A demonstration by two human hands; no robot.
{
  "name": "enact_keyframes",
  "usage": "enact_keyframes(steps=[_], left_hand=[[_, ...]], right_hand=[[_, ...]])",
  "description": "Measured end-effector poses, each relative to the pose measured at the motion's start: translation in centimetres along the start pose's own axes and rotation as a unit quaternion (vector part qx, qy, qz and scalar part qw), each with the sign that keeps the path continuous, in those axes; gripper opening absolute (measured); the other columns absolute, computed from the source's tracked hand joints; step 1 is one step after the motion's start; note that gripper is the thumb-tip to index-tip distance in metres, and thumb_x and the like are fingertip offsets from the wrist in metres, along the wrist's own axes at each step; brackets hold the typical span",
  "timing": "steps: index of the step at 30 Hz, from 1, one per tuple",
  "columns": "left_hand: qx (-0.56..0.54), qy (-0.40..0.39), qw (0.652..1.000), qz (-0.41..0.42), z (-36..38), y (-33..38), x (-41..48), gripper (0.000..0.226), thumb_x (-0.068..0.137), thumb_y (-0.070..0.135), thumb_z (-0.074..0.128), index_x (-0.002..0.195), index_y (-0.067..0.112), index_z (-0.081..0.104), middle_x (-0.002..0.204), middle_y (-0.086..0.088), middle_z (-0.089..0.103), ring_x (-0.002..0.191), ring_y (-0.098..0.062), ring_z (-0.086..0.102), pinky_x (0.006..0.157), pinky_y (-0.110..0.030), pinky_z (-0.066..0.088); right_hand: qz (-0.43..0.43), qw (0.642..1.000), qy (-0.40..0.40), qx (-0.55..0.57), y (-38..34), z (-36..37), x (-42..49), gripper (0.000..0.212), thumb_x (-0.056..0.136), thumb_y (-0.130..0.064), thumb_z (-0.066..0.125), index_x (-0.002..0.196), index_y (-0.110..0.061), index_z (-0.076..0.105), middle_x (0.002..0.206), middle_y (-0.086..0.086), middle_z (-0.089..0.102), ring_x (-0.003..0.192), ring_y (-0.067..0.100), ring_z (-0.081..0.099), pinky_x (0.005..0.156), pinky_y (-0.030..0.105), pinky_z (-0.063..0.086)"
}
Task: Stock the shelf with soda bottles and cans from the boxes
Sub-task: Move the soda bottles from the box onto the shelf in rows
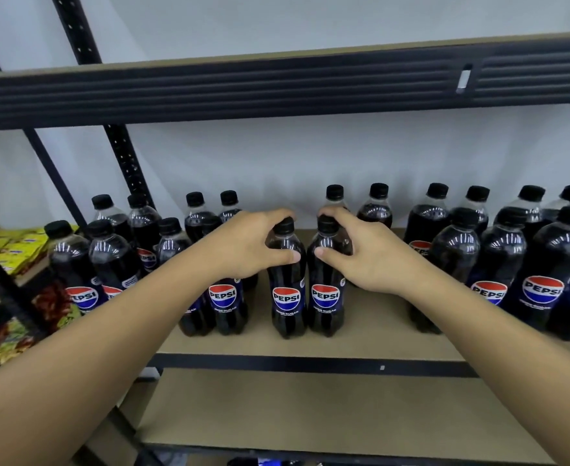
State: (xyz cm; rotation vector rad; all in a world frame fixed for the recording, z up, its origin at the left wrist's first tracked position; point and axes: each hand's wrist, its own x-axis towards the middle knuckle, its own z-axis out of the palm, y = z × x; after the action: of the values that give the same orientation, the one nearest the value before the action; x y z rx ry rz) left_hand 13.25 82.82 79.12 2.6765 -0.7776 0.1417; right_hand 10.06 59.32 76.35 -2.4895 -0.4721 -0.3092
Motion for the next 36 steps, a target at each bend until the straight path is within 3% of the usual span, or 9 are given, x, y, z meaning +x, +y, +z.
enact_keyframes(steps=[3,9,12,18,22,26,30,32,36], left_hand=[[0.004,-0.002,1.0,0.002,-0.2,-0.3,-0.1,0.071,0.088,0.056,0.07,0.148,0.029,0.043,0.103,0.011,0.066,0.084,-0.003,0.06,0.072,-0.023,0.047],[0.008,-0.005,1.0,-0.002,-0.1,-0.5,0.0,0.069,0.088,0.058,0.069,0.146,0.031,0.043,0.082,0.007,0.065,0.069,-0.005,0.058,0.061,-0.026,0.042],[0.013,-0.007,1.0,0.005,-0.2,-0.6,0.1,0.069,0.087,0.06,0.069,0.145,0.033,0.043,0.085,0.008,0.065,0.069,-0.005,0.058,0.062,-0.027,0.044],[0.019,-0.021,0.999,0.016,-0.3,-1.4,0.2,0.071,0.084,0.068,0.065,0.143,0.037,0.04,0.101,0.006,0.071,0.083,-0.01,0.065,0.08,-0.041,0.057],[0.006,-0.023,0.999,0.026,-0.5,-1.3,0.1,0.07,0.086,0.064,0.067,0.144,0.037,0.041,0.11,0.01,0.07,0.086,-0.006,0.065,0.083,-0.037,0.056],[0.005,-0.03,0.999,0.027,-0.6,-1.4,0.2,0.071,0.085,0.065,0.067,0.145,0.038,0.04,0.109,0.012,0.07,0.086,-0.004,0.065,0.084,-0.037,0.057],[0.023,-0.048,0.998,0.031,-1.3,-1.2,0.6,0.078,0.084,0.072,0.062,0.15,0.039,0.038,0.132,0.011,0.064,0.116,-0.011,0.062,0.1,-0.036,0.052],[0.031,-0.043,0.998,0.038,-2.1,-0.8,1.1,0.077,0.086,0.073,0.059,0.153,0.04,0.036,0.147,0.011,0.055,0.13,-0.013,0.054,0.107,-0.034,0.047],[0.003,-0.04,0.998,0.057,-3.7,1.2,3.3,0.066,0.09,0.067,0.057,0.149,0.044,0.039,0.147,0.01,0.053,0.127,-0.007,0.054,0.106,-0.034,0.048]], right_hand=[[0.002,1.0,0.003,0.001,-0.2,0.3,0.1,0.061,0.093,-0.05,0.062,0.146,-0.04,0.034,0.095,-0.001,0.071,0.079,0.013,0.067,0.084,0.038,0.056],[0.009,1.0,0.014,-0.016,-0.4,0.1,-0.1,0.062,0.089,-0.057,0.063,0.142,-0.04,0.037,0.103,-0.005,0.07,0.091,0.017,0.067,0.088,0.042,0.055],[0.007,1.0,0.011,-0.023,-0.6,-0.1,-0.2,0.063,0.09,-0.056,0.064,0.144,-0.039,0.037,0.11,-0.008,0.069,0.095,0.016,0.066,0.089,0.04,0.055],[0.001,1.0,-0.005,-0.019,-0.7,-0.2,-0.1,0.066,0.092,-0.054,0.064,0.149,-0.043,0.033,0.132,-0.009,0.064,0.113,0.016,0.063,0.099,0.039,0.052],[-0.002,1.0,-0.029,-0.001,-0.6,-0.6,0.0,0.064,0.092,-0.05,0.063,0.148,-0.046,0.033,0.125,-0.013,0.065,0.103,0.014,0.066,0.095,0.037,0.053],[0.002,0.999,-0.047,0.018,-0.6,-1.0,0.1,0.064,0.094,-0.045,0.065,0.149,-0.05,0.032,0.133,-0.024,0.057,0.105,0.003,0.06,0.094,0.026,0.048],[0.01,0.997,-0.067,0.043,-1.0,-2.1,0.0,0.069,0.095,-0.05,0.063,0.152,-0.055,0.025,0.15,-0.029,0.042,0.133,0.0,0.047,0.109,0.027,0.043],[0.028,0.998,-0.052,0.035,-1.4,-3.3,0.0,0.064,0.095,-0.055,0.059,0.151,-0.055,0.028,0.147,-0.029,0.043,0.129,0.001,0.052,0.109,0.028,0.045],[0.081,0.997,-0.002,-0.014,-1.3,-6.6,0.6,0.052,0.096,-0.056,0.055,0.146,-0.047,0.044,0.14,-0.015,0.057,0.118,0.008,0.06,0.099,0.025,0.044]])
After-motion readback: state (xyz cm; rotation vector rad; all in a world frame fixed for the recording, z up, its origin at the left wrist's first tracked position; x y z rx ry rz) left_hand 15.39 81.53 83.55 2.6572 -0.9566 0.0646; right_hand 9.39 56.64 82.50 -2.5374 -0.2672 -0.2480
